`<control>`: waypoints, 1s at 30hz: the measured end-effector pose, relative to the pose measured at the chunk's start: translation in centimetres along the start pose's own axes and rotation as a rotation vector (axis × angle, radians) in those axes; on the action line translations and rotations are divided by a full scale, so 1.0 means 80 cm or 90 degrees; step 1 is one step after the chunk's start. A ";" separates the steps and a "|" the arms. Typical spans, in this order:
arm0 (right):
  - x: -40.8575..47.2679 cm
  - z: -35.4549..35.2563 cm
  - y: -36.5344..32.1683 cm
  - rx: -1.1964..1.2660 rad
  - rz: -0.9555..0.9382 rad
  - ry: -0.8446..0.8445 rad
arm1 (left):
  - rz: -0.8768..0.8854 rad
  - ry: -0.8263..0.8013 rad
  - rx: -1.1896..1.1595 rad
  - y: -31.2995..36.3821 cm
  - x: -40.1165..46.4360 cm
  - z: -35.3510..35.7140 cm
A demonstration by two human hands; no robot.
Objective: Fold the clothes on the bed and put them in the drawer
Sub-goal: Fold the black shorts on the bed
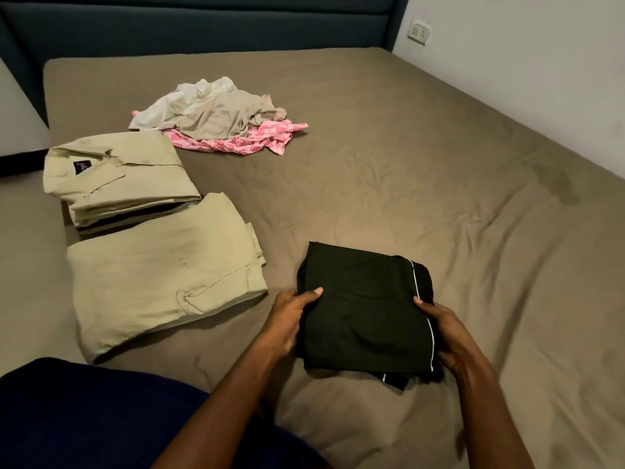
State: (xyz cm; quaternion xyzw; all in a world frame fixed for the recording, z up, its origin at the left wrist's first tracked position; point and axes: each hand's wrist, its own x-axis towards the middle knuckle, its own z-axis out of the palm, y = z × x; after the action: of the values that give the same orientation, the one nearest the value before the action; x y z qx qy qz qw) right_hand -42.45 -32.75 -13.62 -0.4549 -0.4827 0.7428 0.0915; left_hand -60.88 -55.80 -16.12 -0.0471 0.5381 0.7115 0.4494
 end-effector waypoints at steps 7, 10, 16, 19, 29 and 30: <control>-0.010 0.021 -0.004 -0.055 -0.141 -0.001 | 0.006 -0.055 0.029 -0.003 0.006 -0.008; -0.012 0.031 -0.011 0.005 -0.163 -0.016 | 0.051 -0.092 0.002 0.003 -0.003 -0.008; -0.004 0.106 -0.044 0.062 -0.184 -0.115 | 0.250 -0.042 0.038 0.055 -0.048 -0.037; 0.005 0.186 -0.069 0.049 -0.181 -0.191 | 0.316 0.039 0.003 0.097 -0.076 -0.080; 0.059 0.439 -0.052 -0.121 -0.099 -0.324 | 0.325 0.378 0.025 0.174 -0.103 -0.249; 0.066 0.447 -0.041 -0.175 -0.087 -0.309 | 0.278 0.401 0.038 0.167 -0.098 -0.260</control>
State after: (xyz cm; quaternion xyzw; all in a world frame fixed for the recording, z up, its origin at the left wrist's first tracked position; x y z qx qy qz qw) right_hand -73.79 -50.68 -9.82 -0.2385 -0.6159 0.7498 -0.0392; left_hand -74.12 -77.44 -10.77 -0.1345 0.6677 0.7252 0.1012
